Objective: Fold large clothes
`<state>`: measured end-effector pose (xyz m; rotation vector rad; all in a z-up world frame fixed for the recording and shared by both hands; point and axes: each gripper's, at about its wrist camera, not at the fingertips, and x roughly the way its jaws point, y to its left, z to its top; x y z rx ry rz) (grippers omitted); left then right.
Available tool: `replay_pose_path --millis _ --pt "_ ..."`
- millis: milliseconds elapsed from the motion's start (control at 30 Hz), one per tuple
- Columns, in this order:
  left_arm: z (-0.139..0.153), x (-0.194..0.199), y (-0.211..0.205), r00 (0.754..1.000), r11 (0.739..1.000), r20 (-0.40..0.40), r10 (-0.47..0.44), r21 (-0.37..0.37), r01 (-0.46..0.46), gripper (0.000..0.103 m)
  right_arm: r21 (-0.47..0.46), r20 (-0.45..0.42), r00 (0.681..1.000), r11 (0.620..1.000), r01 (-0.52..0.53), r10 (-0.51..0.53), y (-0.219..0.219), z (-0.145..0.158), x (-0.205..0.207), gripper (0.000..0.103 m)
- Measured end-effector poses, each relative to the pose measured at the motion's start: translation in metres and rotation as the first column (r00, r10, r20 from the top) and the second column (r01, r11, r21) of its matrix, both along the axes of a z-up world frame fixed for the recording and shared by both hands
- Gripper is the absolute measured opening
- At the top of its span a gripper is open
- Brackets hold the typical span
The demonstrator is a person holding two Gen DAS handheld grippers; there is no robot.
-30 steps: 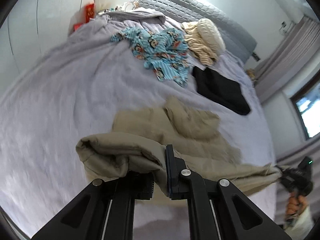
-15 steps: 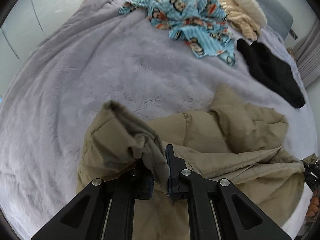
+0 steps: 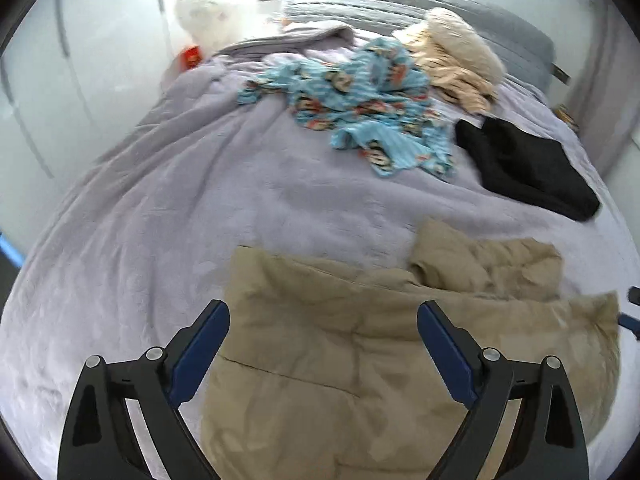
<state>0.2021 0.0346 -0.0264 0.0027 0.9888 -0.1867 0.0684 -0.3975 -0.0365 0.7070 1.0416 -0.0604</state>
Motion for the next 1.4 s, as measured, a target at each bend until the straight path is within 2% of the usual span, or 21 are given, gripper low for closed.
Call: replay_pose_path --millis 33,67,100,133,167,233,300,367,433,567,667,733,800,867,933,967,1033,1200,1300,1400 --pt "-0.004 0.002 -0.004 0.999 0.999 -0.024 -0.038 -0.022 0.037 0.081 -0.015 -0.002 1.0 1.0 -0.024 0.024 0.006 0.002 -0.003 0.079" --pt "-0.012 0.004 -0.014 0.994 0.996 -0.064 -0.089 -0.03 0.087 0.062 -0.023 -0.017 0.998 0.998 -0.056 0.055 0.012 0.0 -0.004 0.046" --pt "-0.023 0.004 -0.024 0.988 0.992 -0.094 -0.125 -0.015 0.124 0.049 -0.031 -0.047 0.996 0.996 -0.083 0.082 0.018 -0.006 -0.003 0.027" --pt "-0.031 0.003 -0.032 0.984 0.99 -0.107 -0.144 -0.002 0.144 0.044 -0.043 -0.091 0.99 0.992 -0.116 0.111 0.025 -0.016 0.001 0.011" --pt "-0.042 0.002 -0.041 0.98 0.987 -0.119 -0.161 0.012 0.163 0.039 -0.048 -0.124 0.982 0.987 -0.151 0.144 0.032 -0.028 0.004 0.011" --pt "-0.066 0.005 -0.059 0.976 0.981 -0.13 -0.176 0.058 0.184 0.039 -0.08 -0.152 0.971 0.977 -0.196 0.182 0.043 -0.048 0.009 0.009" --pt "-0.086 0.012 -0.07 0.985 0.978 -0.083 -0.153 0.132 0.163 0.039 -0.183 -0.166 0.966 0.957 -0.226 0.197 0.049 -0.063 0.019 0.004" --pt "-0.099 0.023 -0.071 0.99 0.983 -0.067 -0.121 0.127 0.129 0.039 -0.225 -0.155 0.973 0.953 -0.204 0.172 0.041 -0.072 0.026 0.0" --pt "-0.107 0.034 -0.07 0.993 0.99 -0.068 -0.095 0.099 0.101 0.039 -0.206 -0.134 0.981 0.965 -0.162 0.137 0.028 -0.085 0.038 0.0" --pt "-0.115 0.047 -0.075 0.993 0.989 -0.053 -0.102 0.103 0.107 0.039 -0.238 -0.117 0.986 0.96 -0.148 0.123 0.022 -0.103 0.053 0.0" --pt "-0.107 0.053 -0.069 0.992 0.99 -0.079 -0.094 0.094 0.101 0.039 -0.251 -0.132 0.985 0.958 -0.142 0.111 0.021 -0.101 0.058 0.0" --pt "-0.093 0.05 -0.053 0.996 0.99 -0.036 -0.081 0.109 0.085 0.039 -0.246 -0.136 0.985 0.959 -0.139 0.108 0.017 -0.091 0.055 0.0" --pt "-0.086 0.052 -0.027 1.0 0.985 0.011 -0.02 0.173 0.017 0.039 -0.286 -0.12 0.99 0.953 -0.102 0.07 0.004 -0.077 0.044 0.0" --pt "-0.097 0.062 0.001 0.999 0.984 -0.023 0.042 0.174 -0.037 0.039 -0.311 -0.109 0.994 0.95 -0.027 -0.008 -0.015 -0.07 0.031 0.0" --pt "-0.113 0.071 0.023 0.992 0.982 -0.068 0.107 0.163 -0.095 0.042 -0.272 -0.127 0.987 0.96 0.063 -0.1 -0.043 -0.079 0.016 0.0" --pt "-0.122 0.075 0.03 0.987 0.982 -0.09 0.135 0.148 -0.12 0.05 -0.237 -0.141 0.983 0.968 0.079 -0.115 -0.051 -0.087 0.014 0.0" --pt "-0.136 0.079 0.035 0.979 0.981 -0.117 0.167 0.114 -0.154 0.051 -0.168 -0.156 0.979 0.98 0.102 -0.129 -0.062 -0.108 0.015 0.0" --pt "-0.151 0.087 0.024 0.977 0.974 -0.116 0.176 0.162 -0.156 0.052 -0.188 -0.156 0.977 0.975 0.114 -0.145 -0.06 -0.125 0.03 0.0" --pt "-0.139 0.085 0.024 0.974 0.968 -0.126 0.188 0.19 -0.162 0.052 -0.183 -0.174 0.972 0.975 0.124 -0.156 -0.061 -0.116 0.03 0.0" --pt "-0.114 0.067 0.027 0.981 0.966 -0.095 0.166 0.216 -0.143 0.052 -0.161 -0.17 0.97 0.976 0.148 -0.175 -0.06 -0.094 0.017 0.013"
